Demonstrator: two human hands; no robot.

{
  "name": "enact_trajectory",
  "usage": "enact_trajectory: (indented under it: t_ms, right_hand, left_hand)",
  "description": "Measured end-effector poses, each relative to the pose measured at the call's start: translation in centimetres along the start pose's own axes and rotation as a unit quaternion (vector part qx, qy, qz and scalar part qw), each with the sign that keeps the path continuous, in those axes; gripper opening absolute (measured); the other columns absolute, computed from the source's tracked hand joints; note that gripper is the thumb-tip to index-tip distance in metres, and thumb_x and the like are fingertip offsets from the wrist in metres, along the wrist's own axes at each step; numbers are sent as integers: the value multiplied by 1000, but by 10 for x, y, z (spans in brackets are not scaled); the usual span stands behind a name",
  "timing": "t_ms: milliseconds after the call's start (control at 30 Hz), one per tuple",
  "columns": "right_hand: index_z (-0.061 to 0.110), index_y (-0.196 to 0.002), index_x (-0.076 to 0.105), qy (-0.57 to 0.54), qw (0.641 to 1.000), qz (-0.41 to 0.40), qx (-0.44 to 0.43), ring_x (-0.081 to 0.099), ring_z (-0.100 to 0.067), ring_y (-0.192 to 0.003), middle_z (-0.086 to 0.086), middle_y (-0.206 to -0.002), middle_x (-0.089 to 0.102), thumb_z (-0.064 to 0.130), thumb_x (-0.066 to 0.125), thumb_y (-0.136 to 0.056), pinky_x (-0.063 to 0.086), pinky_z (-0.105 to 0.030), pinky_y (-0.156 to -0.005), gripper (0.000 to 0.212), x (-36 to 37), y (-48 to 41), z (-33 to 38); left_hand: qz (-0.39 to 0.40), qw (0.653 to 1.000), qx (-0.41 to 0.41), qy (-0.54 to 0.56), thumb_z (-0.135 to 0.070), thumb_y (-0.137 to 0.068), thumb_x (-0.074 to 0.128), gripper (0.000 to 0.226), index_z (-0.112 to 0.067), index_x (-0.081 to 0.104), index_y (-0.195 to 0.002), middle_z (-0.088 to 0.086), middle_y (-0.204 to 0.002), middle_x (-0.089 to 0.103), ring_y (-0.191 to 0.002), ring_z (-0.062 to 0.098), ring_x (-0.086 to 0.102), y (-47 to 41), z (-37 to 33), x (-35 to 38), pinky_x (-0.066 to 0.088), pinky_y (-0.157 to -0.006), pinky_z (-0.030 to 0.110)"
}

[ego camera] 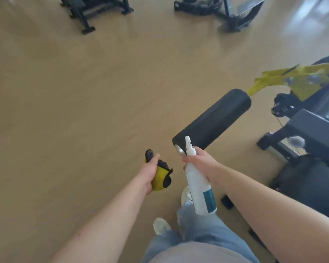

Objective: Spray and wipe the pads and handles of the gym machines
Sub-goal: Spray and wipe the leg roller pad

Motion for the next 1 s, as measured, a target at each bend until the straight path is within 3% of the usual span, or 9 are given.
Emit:
enact_trajectory:
  t_ms: [133, 233, 400, 500, 600, 700, 767, 933, 1000]
  right_hand:
    - [35, -135, 51, -27, 998, -52, 12, 71, -27, -98, -7, -111, 68, 37, 74, -88, 63, -48, -87, 52, -42, -32, 13]
    - [33, -134, 51, -53, 996, -59, 28, 72, -28, -96, -10, -110, 69, 34, 73, -90, 62, -44, -80, 49, -77, -60, 27]
    - [36, -134, 48, -119, 986, -100, 59, 70, -30, -104, -10, -114, 69, 44, 69, -94, 58, -51, -97, 46, -135, -100, 49]
    - [36, -130, 48, -154, 979, -113, 76, 69, -29, -105, -9, -115, 68, 45, 65, -99, 57, -47, -97, 36, -164, -114, 60]
    - [34, -137, 49, -172, 973, -128, 81, 69, -28, -104, -8, -113, 69, 43, 65, -99, 56, -48, -100, 41, -186, -127, 64]
    - [33, -144, 48, -166, 967, -180, 69, 67, -24, -105, -2, -110, 66, 39, 64, -100, 55, -47, -98, 48, -207, -141, 69]
    - [31, -147, 47, -178, 956, -224, 67, 64, -19, -101, 2, -108, 64, 36, 64, -99, 52, -38, -87, 51, -221, -149, 72]
    - [33, -142, 52, -218, 936, -264, 80, 63, -14, -94, 5, -106, 65, 34, 67, -94, 47, -30, -74, 50, -251, -166, 81]
    - [33, -138, 52, -245, 923, -283, 86, 65, -14, -95, 5, -108, 66, 34, 70, -92, 47, -30, -73, 49, -261, -174, 89]
  left_hand:
    - [32, 992, 20, -117, -38, -91, 75, 30, -13, 61, -86, 7, -87, 65, -76, 22, 62, -31, -52, 49, 51, -72, 33]
    - [26, 986, 27, -163, -36, -90, 73, 37, -13, 55, -112, 8, -101, 63, -97, 28, 63, -57, -90, 86, 54, -90, 41]
    - [-1, 978, 39, -204, -35, -91, 61, 38, -11, 55, -119, 15, -116, 63, -106, 36, 62, -89, -153, 141, 54, -99, 50]
    - [-7, 973, 59, -222, -33, -91, 59, 27, -11, 56, -107, 16, -114, 63, -104, 37, 63, -106, -189, 173, 54, -98, 51]
    - [12, 964, 64, -257, -30, -83, 60, 21, -11, 59, -92, 16, -105, 66, -97, 36, 65, -122, -213, 205, 55, -94, 48]
    - [49, 954, 54, -292, -23, -70, 60, 25, -6, 62, -89, 15, -86, 64, -77, 31, 61, -135, -233, 239, 51, -73, 38]
    - [68, 944, 59, -317, -19, -64, 59, 28, -4, 62, -88, 13, -77, 59, -69, 28, 56, -151, -246, 262, 46, -67, 36]
    - [132, 913, 49, -382, -19, -56, 57, 47, -3, 64, -99, 16, -82, 62, -71, 29, 60, -189, -280, 316, 52, -71, 40]
    - [146, 904, 40, -401, -21, -63, 60, 40, -6, 64, -100, 16, -87, 68, -75, 31, 64, -203, -293, 335, 56, -79, 44]
Point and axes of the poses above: each hand's wrist, its own y-axis away from the middle knuckle, its own x-axis out of the palm, z = x × y, the point moved 2 cm from there along -y, towards the middle knuckle
